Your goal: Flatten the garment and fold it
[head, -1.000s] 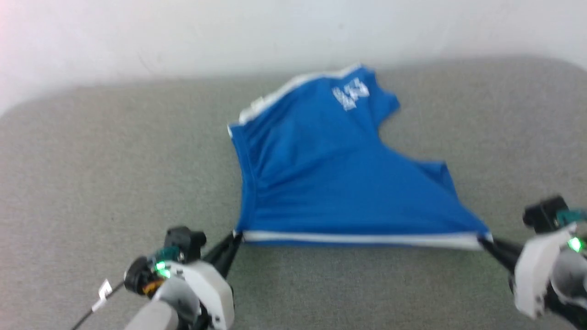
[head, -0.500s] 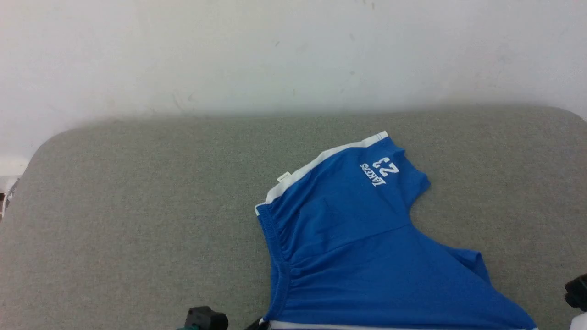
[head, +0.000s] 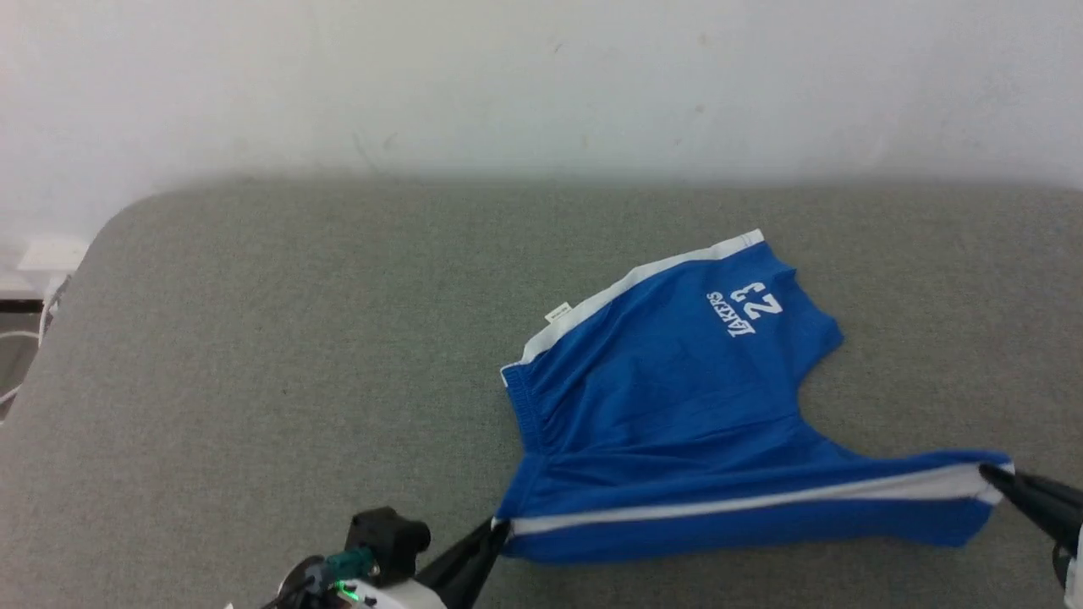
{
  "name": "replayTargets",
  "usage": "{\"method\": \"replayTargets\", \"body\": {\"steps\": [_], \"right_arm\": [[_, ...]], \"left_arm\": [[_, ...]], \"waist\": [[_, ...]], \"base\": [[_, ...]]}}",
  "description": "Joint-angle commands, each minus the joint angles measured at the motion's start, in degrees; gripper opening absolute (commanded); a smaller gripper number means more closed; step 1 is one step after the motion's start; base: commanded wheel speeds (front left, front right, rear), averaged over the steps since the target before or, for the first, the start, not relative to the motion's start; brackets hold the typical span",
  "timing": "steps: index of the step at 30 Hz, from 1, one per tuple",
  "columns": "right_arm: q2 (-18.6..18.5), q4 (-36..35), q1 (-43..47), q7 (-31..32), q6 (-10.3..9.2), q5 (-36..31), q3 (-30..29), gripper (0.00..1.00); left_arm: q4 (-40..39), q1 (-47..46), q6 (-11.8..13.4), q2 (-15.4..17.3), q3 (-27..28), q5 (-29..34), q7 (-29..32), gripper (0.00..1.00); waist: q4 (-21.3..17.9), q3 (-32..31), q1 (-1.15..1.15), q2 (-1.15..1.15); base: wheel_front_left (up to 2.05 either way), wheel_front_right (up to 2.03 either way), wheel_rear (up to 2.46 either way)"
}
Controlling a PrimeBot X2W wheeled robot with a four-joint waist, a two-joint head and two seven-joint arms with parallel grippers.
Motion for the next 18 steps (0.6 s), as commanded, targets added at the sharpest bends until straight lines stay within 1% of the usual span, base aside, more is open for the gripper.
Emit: {"method": "replayTargets", "body": {"steps": [1, 4, 5, 10, 14, 18], "right_arm": [[1.4, -1.4, -2.4, 1.0, -0.25, -0.2, -3.3, 0.0], [2.8, -2.6, -6.2, 3.6, -0.25, -1.5, -6.9, 0.0], [2.8, -2.6, -6.2, 3.6, -0.25, -1.5, -6.9, 0.0], [4.8, -2.8, -15.5, 8.5, -0.25, -5.5, -9.0, 0.0], [6.1, -0.3, -24.3, 11.7, -0.25, -9.3, -8.0, 0.0], [6.6, 3.7, -32.8, 14.3, -0.25, -13.2, -4.4, 0.0]], "left_arm": [[-1.1, -2.7, 0.1, 0.0, 0.9, 0.5, -0.3, 0.0], [-2.1, -5.4, -0.1, -0.3, 1.3, 0.4, 0.4, 0.0], [-2.1, -5.4, -0.1, -0.3, 1.3, 0.4, 0.4, 0.0], [-2.6, -11.4, -0.4, -1.8, 2.0, 1.0, 0.1, 0.0], [-1.1, -16.6, -0.8, -3.6, 2.7, 1.1, -0.7, 0.0], [1.8, -21.3, -1.3, -5.3, 3.0, 1.4, -1.8, 0.0]], "waist": [[2.3, 3.4, 0.0, 0.0], [3.4, 6.2, 0.0, 0.0], [3.4, 6.2, 0.0, 0.0], [5.0, 11.9, 0.0, 0.0], [6.3, 16.6, 0.0, 0.0], [7.6, 20.6, 0.0, 0.0]], "base": [[0.0, 0.0, 0.0], [0.0, 0.0, 0.0], [0.0, 0.0, 0.0], [0.0, 0.0, 0.0], [0.0, 0.0, 0.0], [0.0, 0.0, 0.0]]}}
